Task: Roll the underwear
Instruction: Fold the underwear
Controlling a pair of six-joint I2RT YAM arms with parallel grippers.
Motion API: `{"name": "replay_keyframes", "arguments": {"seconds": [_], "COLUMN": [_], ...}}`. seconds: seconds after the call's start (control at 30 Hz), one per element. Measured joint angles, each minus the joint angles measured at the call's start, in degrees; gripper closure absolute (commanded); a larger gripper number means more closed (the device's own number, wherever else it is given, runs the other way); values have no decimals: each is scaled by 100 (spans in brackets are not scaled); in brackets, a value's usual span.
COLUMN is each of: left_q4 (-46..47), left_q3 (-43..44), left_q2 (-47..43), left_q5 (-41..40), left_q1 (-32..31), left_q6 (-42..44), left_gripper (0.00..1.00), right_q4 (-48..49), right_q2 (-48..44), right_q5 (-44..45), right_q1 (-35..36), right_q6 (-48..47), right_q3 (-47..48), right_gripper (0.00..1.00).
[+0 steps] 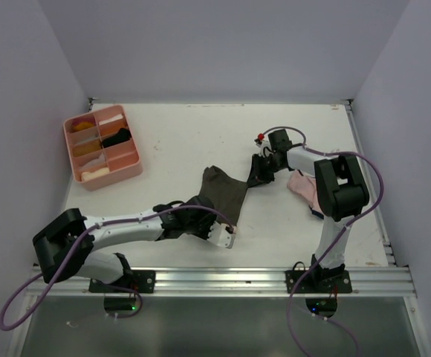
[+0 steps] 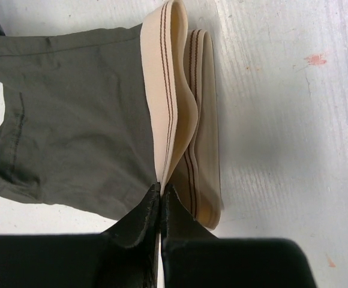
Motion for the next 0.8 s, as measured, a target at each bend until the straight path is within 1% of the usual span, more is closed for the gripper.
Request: {"name": "replay_keyframes", "arguments": {"seconds": [0.47,0.57,0.6,0.7,0.8], "left_q4": [116,125,125,107,-48], "left_q3": [-376,-411,-411,-411,-341], "left_q2": [-87,-87,-90,-142,-302], "left_q5": [-168,-166,-162,-136,-17], "left_q1": [-35,-35,-35,-35,-35], "left_q6": [4,57,66,33,-17], "left_gripper": [100,67,54,48,47], "right_q4": [-48,-50,-50,-48,-55], "right_q2": [39,42,42,42,42], "right_q5": [17,17,17,15,13], "right_q1": [0,0,0,0,0], "right_q6": [-39,-39,-39,-42,-39], "right_q3": [70,74,74,76,87], "right_gripper": [82,82,82,82,82]}}
